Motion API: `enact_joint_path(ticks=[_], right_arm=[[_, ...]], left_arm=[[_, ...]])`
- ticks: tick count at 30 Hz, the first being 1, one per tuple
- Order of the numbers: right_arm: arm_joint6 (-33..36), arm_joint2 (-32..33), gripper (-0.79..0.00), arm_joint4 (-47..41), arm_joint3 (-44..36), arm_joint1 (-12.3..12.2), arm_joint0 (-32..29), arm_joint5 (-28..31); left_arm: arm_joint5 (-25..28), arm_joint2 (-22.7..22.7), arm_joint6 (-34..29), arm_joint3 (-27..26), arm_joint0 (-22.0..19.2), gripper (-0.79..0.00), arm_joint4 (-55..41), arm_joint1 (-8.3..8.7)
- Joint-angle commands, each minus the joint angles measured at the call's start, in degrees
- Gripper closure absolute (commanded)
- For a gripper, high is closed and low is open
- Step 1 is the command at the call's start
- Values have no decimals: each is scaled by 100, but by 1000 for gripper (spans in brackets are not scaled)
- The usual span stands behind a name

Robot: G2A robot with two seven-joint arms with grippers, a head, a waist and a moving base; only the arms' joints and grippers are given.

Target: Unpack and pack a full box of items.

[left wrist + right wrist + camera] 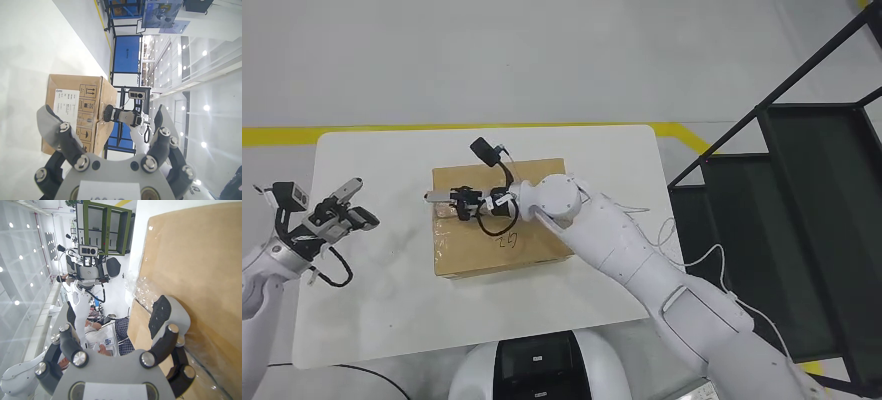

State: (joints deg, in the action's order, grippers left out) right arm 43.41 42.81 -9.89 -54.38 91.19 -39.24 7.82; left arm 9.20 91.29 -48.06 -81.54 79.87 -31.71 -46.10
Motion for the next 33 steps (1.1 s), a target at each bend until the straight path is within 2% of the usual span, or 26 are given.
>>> enact_joint_path(ticks=[1, 5, 10, 17, 22, 26, 33], right_arm=[[139, 11, -785, -60, 64, 12, 37, 130], [296, 276, -785, -210, 37, -58, 7, 317], [541, 1014, -785, -26, -657, -380, -413, 368], [620, 2798, -785, 317, -2462, -960, -1883, 127], [404, 3973, -785, 68, -3272, -1184, -2760, 259], [330, 4332, -785, -285, -3444, -1243, -3010, 451], [327, 4349, -785, -312, -3447, -1250, -3027, 484]], left_arm=[[-6, -22, -60, 17, -27, -785, -10, -10], [5, -81, -116, 78, -121, -785, -2, -33], [30, -199, -195, 183, -273, -785, -4, -70], [21, -434, -155, 377, -545, -785, 41, -138], [-40, -591, 14, 481, -725, -785, 78, -193], [-89, -670, 119, 489, -827, -785, 112, -227], [-202, -769, 173, 465, -964, -784, 149, -266]])
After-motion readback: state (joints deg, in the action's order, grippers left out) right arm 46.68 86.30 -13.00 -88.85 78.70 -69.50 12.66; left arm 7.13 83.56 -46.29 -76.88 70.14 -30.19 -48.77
